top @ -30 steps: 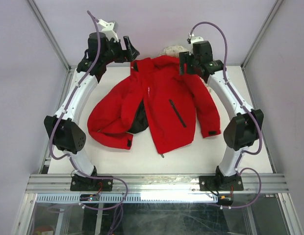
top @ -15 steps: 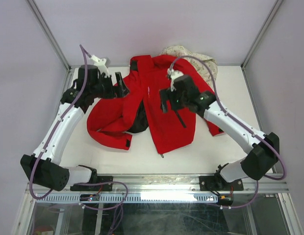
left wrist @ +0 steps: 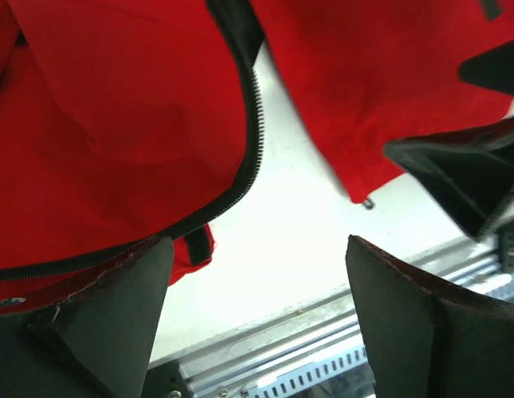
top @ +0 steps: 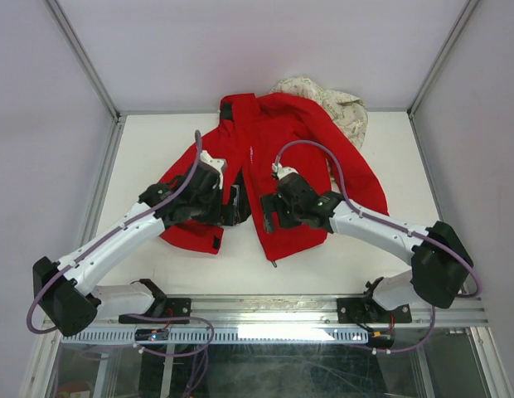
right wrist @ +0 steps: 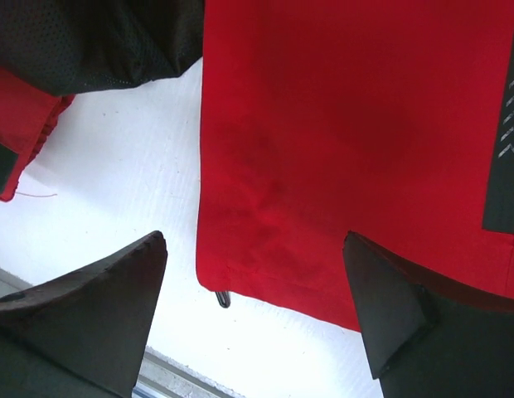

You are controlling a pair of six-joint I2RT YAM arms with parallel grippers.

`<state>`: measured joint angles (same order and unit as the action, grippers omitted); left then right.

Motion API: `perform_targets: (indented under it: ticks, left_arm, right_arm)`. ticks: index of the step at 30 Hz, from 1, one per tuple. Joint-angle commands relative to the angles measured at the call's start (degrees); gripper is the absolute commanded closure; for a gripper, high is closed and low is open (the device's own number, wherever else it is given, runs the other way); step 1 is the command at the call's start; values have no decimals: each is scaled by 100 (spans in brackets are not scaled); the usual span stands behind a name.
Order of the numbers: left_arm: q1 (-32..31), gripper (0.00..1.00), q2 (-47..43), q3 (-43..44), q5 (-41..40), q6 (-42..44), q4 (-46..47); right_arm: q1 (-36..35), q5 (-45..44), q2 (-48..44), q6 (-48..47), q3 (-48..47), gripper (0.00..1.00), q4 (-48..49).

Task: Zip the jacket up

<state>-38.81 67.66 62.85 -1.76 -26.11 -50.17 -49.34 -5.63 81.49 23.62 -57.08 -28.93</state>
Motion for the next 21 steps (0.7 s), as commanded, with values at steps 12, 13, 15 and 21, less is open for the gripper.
perform_targets:
  ticks: [12,13,15,21]
  left_arm:
    - [-459,100,1116,1258,-1442,-403,470]
    - [-461,100,1164,1446,-1377,-461,507]
    - [-456,100,1259,1861,-1152,-585,597]
    - [-455,78,1671,2491,-786,-450,522]
  right_arm:
    - [-58,-726,-632,249,472,8,770]
    - [-58,-767,-706,227,484,8,752]
    - [-58,-850,-851,189,507,8,723]
    - [-54,-674,-1112,0,548,7,743]
